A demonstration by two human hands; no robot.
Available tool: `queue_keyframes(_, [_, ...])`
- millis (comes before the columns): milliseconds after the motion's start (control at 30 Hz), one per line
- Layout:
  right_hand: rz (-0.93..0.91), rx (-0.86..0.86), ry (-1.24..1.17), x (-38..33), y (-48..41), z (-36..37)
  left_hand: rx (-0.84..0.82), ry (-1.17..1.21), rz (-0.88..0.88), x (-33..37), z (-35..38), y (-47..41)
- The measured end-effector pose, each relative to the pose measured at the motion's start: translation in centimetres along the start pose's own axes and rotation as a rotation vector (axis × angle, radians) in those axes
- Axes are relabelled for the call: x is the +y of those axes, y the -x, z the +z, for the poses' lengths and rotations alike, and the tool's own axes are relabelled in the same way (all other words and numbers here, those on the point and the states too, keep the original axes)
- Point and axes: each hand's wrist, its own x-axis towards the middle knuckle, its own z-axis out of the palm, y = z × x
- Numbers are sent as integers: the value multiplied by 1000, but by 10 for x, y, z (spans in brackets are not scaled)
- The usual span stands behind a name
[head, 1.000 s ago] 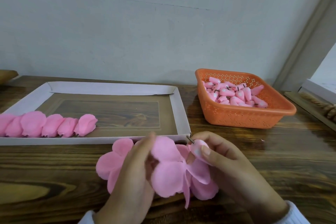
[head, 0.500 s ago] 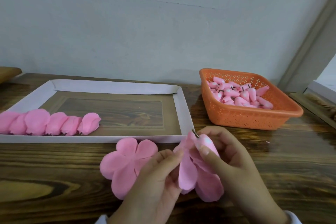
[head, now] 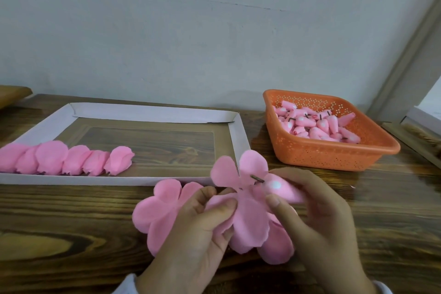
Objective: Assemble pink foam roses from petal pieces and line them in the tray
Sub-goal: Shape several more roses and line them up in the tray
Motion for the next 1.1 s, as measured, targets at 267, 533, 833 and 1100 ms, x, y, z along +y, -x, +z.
queue_keyframes(267, [-3, -43, 189, -3, 3, 4, 88, -112, 260, -4, 1, -1])
queue_keyframes(533, [39, -29, 159, -7, 3, 7, -18, -644, 547, -12, -9, 5])
queue_keyframes(833, [380, -171, -344, 0, 4, 12, -359, -1143, 775, 2, 3, 16])
queue_keyframes(1100, [522, -333, -642, 0, 6, 13, -124, -600, 938, 0, 6, 15])
